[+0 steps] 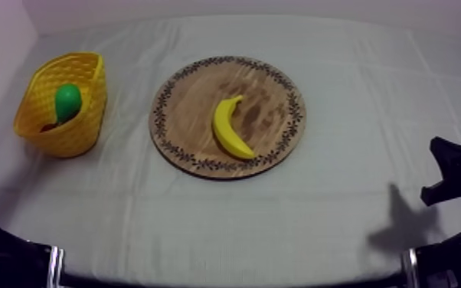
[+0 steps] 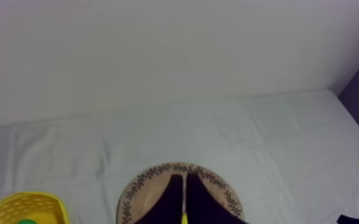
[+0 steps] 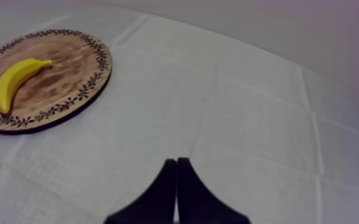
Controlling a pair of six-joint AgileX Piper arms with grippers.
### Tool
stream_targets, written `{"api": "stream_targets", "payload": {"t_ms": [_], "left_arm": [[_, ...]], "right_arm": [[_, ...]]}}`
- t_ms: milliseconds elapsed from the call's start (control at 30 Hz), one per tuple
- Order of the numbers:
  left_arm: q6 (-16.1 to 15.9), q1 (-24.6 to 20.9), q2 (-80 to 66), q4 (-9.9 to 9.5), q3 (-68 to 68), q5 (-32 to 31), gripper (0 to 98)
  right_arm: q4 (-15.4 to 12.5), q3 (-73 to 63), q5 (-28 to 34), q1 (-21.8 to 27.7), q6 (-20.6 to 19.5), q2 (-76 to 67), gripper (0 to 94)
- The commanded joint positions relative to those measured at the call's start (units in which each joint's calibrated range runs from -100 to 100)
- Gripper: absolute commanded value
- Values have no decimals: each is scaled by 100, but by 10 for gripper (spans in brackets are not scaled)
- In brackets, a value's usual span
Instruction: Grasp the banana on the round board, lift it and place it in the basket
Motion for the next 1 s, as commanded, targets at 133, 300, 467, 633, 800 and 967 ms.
{"api": "stream_targets", "payload": {"t_ms": [133, 300, 467, 633, 800, 967], "left_arm": [[217, 209, 546, -94, -118, 229, 0], [361, 328, 1009, -135, -271, 340, 0], [491, 469, 1553, -131, -556, 714, 0], [627, 620, 2167, -124, -751, 1165, 0], [776, 710, 2701, -79, -847, 1338, 0], [890, 743, 3125, 6, -936, 1369, 0]], "right_arm": [[1, -3, 3, 0, 1, 0, 3], [1, -3, 3, 0, 1, 0, 3], [1, -3, 3, 0, 1, 0, 3], [1, -3, 3, 0, 1, 0, 3], [1, -3, 3, 0, 1, 0, 3], [1, -3, 3, 0, 1, 0, 3]]}}
